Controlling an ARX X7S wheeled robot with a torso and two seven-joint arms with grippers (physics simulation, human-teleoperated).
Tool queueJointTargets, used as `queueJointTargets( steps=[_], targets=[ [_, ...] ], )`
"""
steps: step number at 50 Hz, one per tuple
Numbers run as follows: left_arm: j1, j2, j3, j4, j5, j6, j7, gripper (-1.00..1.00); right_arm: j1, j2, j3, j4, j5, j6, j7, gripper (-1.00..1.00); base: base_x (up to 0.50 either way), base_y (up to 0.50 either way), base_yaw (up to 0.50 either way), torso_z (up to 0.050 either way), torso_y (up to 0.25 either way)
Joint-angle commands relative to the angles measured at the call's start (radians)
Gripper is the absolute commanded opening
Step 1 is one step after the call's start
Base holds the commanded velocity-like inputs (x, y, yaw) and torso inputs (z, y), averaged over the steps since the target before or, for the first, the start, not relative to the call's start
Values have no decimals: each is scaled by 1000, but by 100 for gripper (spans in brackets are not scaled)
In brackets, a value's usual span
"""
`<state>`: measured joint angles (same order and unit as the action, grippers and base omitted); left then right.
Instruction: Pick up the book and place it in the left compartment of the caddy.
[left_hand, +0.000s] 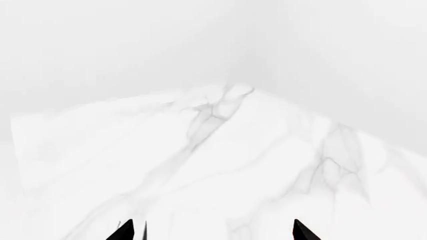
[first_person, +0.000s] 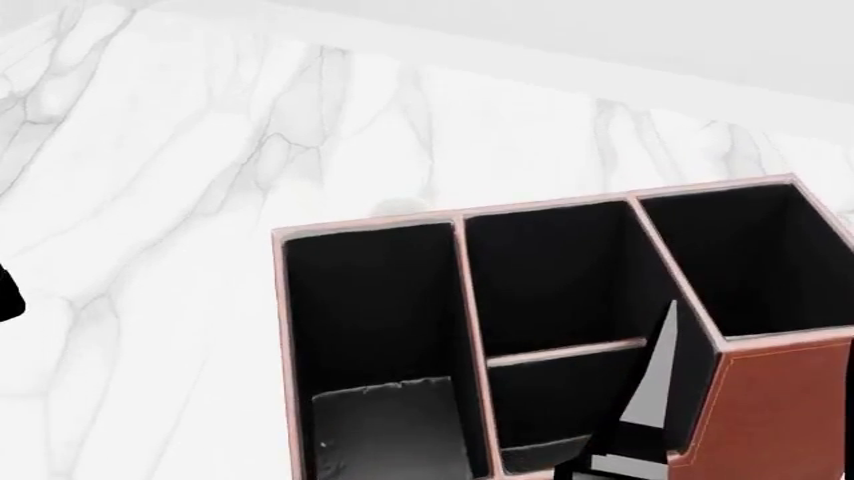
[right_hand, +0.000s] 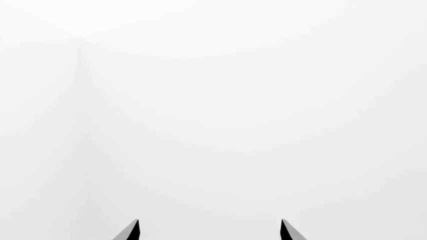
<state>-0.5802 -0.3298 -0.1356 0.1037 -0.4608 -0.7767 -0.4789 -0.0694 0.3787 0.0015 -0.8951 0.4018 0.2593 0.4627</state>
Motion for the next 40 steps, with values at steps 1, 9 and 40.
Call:
queueJointTargets(
  steps=[1,9,40],
  targets=[
    [-42,29,-39,-121,0,24,27,100,12,-16,23,27,-1,-15,-27,100,0,0,0,0,0],
    [-40,38,-71,-158,-23,23,26,100,12,-14,18,30,-3,-17,-24,100,0,0,0,0,0],
    [13,40,-126,-269,-44,65,36,100,15,-3,2,32,-4,-15,-12,100,0,0,0,0,0]
  ],
)
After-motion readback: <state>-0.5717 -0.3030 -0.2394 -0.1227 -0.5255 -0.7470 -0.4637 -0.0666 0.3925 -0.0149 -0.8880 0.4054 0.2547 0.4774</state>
